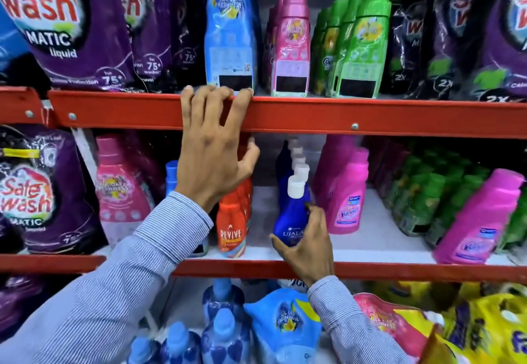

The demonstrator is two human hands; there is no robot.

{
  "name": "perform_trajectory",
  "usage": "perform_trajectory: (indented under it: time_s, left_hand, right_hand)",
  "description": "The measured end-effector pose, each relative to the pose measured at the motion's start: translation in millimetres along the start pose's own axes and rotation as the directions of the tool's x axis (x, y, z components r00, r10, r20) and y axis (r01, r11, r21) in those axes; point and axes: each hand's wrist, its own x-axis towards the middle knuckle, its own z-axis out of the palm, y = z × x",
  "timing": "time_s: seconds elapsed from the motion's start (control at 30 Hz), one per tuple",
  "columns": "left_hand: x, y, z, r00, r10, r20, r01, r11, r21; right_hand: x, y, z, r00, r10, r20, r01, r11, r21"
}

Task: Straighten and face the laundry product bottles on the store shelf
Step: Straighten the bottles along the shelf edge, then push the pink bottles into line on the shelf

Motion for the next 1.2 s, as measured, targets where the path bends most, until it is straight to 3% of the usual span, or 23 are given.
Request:
perform_trajectory:
  time_s: [0.4, 0.5, 0.6, 0.73, 0.87, 1.03, 1.2]
  left_hand:
    - [-11.7, 12.7, 0.6, 0.997, -0.065, 0.044, 0.068, 0.996, -0.055]
    - [-37.1, 37.8, 1.4, 0.997, -0.070, 0.016, 0.072, 0.985, -0.156]
    - [-78.2, 75.0, 12.4, 0.999, 0.043, 0.015, -0.038, 0.965, -0.259]
    - [-131.4, 123.8, 43.9, 0.958, 0.184, 0.221, -0.097, 0.930, -0.354]
    - [-163.6, 156.4, 76.5, 0.845, 0.287, 0.451, -0.108, 0.918, -0.381]
    - [-191.4, 169.2, 102.0, 0.722, 0.303, 0.622, -0.078, 0.929, -0.362]
    - [-206.5, 166.5, 110.6, 0.708, 0.286, 0.646, -0.063, 0.936, -0.346]
  right_hand:
    - [-8.4, 14.7, -0.4, 0.999, -0.021, 0.039, 0.021, 1.000, -0.013]
    - [-18.2, 24.6, -14.7, 0.996, -0.090, -0.015, 0.088, 0.991, -0.097]
    - [-26.6, 40.1, -37.2, 0.985, -0.156, -0.070, 0.129, 0.947, -0.294]
    - [-33.5, 70.4, -72.0, 0.992, -0.067, -0.109, 0.008, 0.883, -0.470]
    - [-36.4, 111.3, -104.8, 0.978, 0.042, -0.205, -0.147, 0.835, -0.530]
    - [-24.2, 157.1, -140.2, 0.917, 0.154, -0.369, -0.307, 0.863, -0.401]
    - [0.6, 193.4, -164.8, 0.848, 0.302, -0.436, -0.419, 0.885, -0.204]
